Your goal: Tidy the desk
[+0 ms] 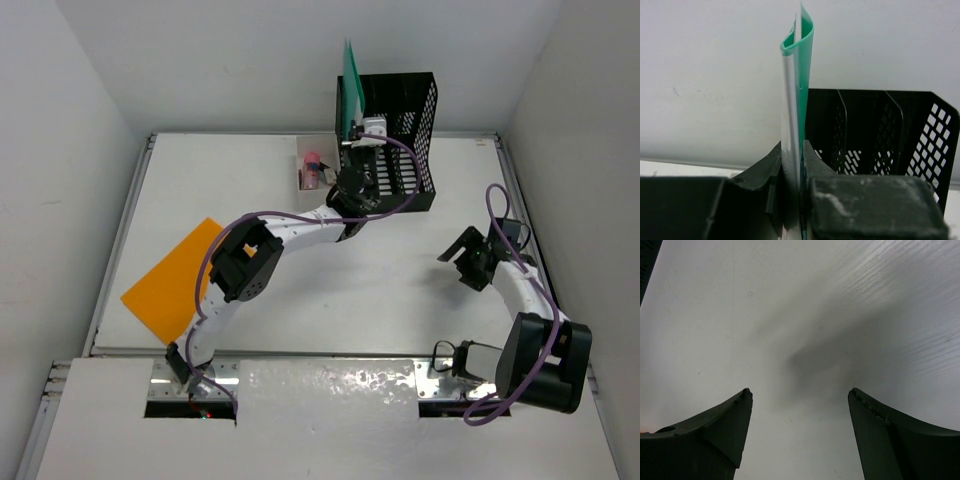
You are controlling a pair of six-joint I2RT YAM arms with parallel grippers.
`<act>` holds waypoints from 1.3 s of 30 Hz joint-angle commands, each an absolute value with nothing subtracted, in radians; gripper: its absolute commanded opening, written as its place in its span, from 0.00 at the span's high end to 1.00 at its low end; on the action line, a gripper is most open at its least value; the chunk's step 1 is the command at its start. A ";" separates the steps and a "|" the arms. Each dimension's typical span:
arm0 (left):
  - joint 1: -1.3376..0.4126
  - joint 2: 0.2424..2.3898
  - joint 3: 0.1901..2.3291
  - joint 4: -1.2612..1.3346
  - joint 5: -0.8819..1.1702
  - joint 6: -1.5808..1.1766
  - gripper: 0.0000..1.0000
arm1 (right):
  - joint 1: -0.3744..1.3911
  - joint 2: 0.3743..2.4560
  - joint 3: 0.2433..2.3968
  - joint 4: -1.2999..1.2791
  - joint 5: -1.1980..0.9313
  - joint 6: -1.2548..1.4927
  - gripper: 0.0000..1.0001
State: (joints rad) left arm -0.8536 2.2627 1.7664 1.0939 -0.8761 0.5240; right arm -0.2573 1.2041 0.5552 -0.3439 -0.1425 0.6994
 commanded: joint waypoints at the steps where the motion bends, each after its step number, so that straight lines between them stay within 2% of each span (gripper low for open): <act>1: -0.862 2.230 1.767 1.085 -0.876 0.460 0.90 | -0.250 1.206 0.568 -0.319 -0.155 0.687 0.24; 6: -0.862 2.206 1.730 1.062 -0.894 0.419 0.83 | -0.250 1.206 0.568 -0.318 -0.161 0.687 0.24; 11: -0.861 2.188 1.729 1.051 -0.911 0.402 0.82 | -0.250 1.206 0.571 -0.318 -0.166 0.692 0.24; 14: -0.862 2.165 1.703 1.063 -0.930 0.393 0.78 | -0.250 1.203 0.572 -0.316 -0.169 0.692 0.24; 19: -0.862 2.120 1.658 1.084 -0.957 0.391 0.61 | -0.250 1.195 0.571 -0.313 -0.176 0.695 0.25; 21: -0.862 2.106 1.643 1.088 -0.953 0.388 0.46 | -0.250 1.193 0.571 -0.313 -0.178 0.696 0.25; 22: -0.862 2.089 1.640 1.083 -0.951 0.387 0.42 | -0.250 1.193 0.571 -0.311 -0.179 0.696 0.25; 35: -0.868 1.835 1.599 1.081 -0.903 0.388 0.38 | -0.245 1.167 0.561 -0.292 -0.202 0.704 0.25; 39: -0.870 1.657 1.492 0.978 -0.954 0.330 0.39 | -0.244 1.151 0.557 -0.284 -0.218 0.707 0.25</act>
State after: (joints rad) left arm -0.8589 1.7981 1.5623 1.0286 -0.9287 0.3740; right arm -0.2516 1.1839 0.5552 -0.3248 -0.1932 0.7025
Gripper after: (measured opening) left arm 0.618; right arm 0.754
